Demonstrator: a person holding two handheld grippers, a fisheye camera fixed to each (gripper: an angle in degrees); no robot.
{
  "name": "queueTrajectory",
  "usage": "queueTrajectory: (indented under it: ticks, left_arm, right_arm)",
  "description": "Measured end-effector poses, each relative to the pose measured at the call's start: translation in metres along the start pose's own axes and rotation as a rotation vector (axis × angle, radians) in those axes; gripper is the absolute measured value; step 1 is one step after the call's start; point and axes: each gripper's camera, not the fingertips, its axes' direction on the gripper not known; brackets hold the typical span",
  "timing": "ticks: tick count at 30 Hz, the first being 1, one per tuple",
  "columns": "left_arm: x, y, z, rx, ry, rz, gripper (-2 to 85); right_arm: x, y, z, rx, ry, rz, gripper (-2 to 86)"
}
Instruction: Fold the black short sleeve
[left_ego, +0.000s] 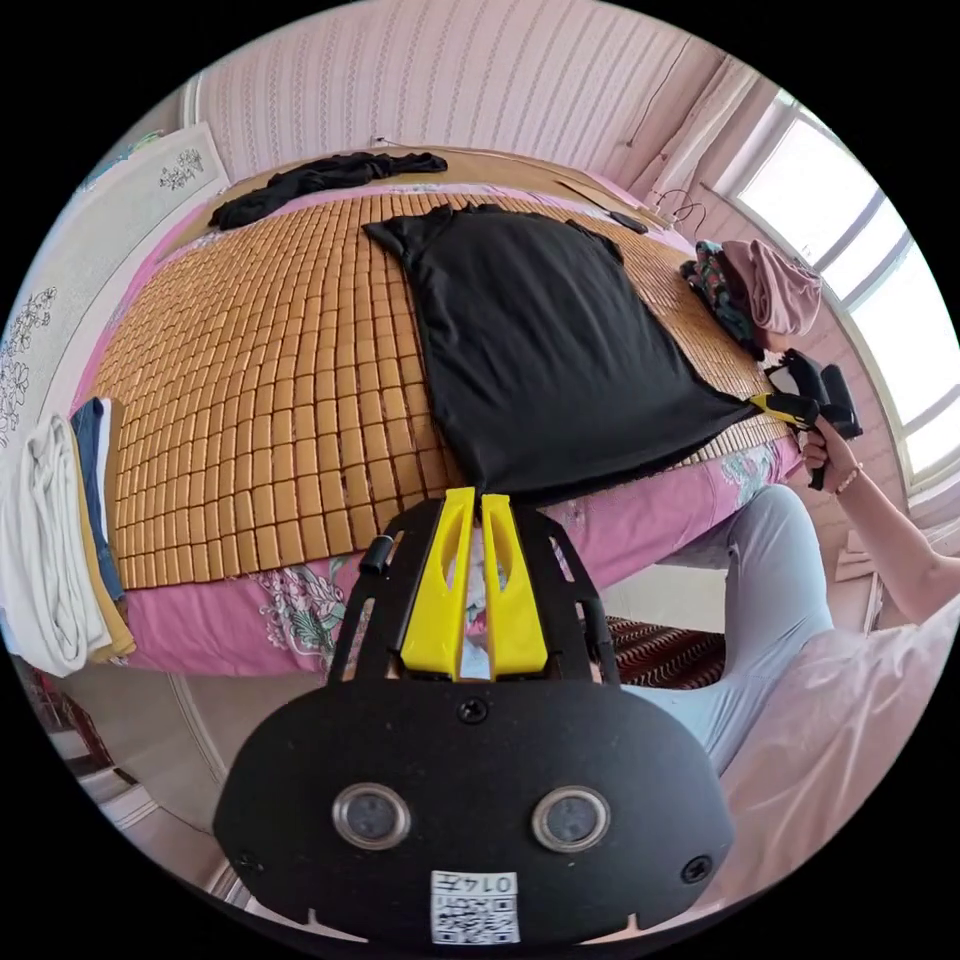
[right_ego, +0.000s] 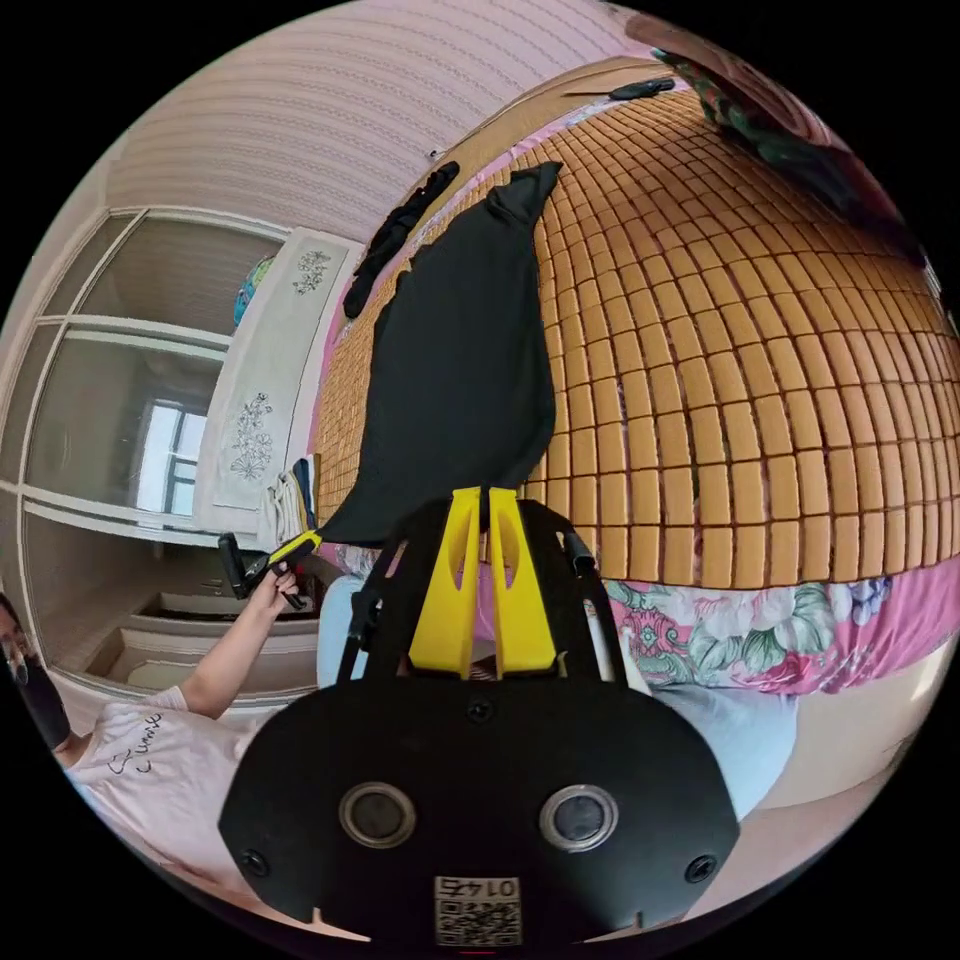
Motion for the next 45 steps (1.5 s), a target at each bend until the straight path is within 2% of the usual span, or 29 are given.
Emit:
queueTrajectory:
  ticks: [8,17,20,24,27,30,36,38,41,45]
  left_arm:
    - [0.015,0.041,0.024,-0.129,-0.033,0.122,-1.0]
    - [0.010,0.069,0.029,-0.196,0.043,0.164,-0.1]
    - [-0.001,0.073,0.030,-0.217,0.062,0.117,2.1]
    - [-0.020,0.074,0.019,-0.204,0.087,0.072,4.2]
    - [-0.037,0.064,-0.002,-0.135,0.052,0.066,4.7]
    - [-0.058,0.036,-0.023,-0.023,-0.025,0.073,4.2]
    - [-0.107,-0.090,-0.013,0.182,-0.100,0.088,2.7]
    - [-0.125,-0.149,0.006,0.236,-0.092,0.064,2.6]
    - [-0.147,-0.211,0.042,0.221,-0.117,0.026,2.8]
    - [-0.166,-0.257,0.077,0.199,-0.131,-0.002,4.5]
  right_arm:
    - [0.000,0.000,0.021,-0.149,0.061,-0.008,0.7]
    - [-0.022,-0.016,0.044,-0.287,0.148,-0.056,0.6]
    - [-0.029,-0.023,0.051,-0.315,0.160,-0.040,0.5]
    - [-0.038,-0.040,0.058,-0.355,0.240,-0.017,0.1]
    - [-0.063,-0.067,0.064,-0.359,0.323,-0.098,0.0]
    - [-0.106,-0.112,0.081,-0.351,0.337,-0.248,0.0]
    - [-0.202,-0.250,0.159,-0.297,0.269,-0.515,2.3]
    - [-0.226,-0.296,0.186,-0.267,0.232,-0.540,3.6]
    - [-0.257,-0.370,0.230,-0.203,0.238,-0.538,5.6]
    - [-0.277,-0.453,0.285,-0.142,0.237,-0.440,7.8]
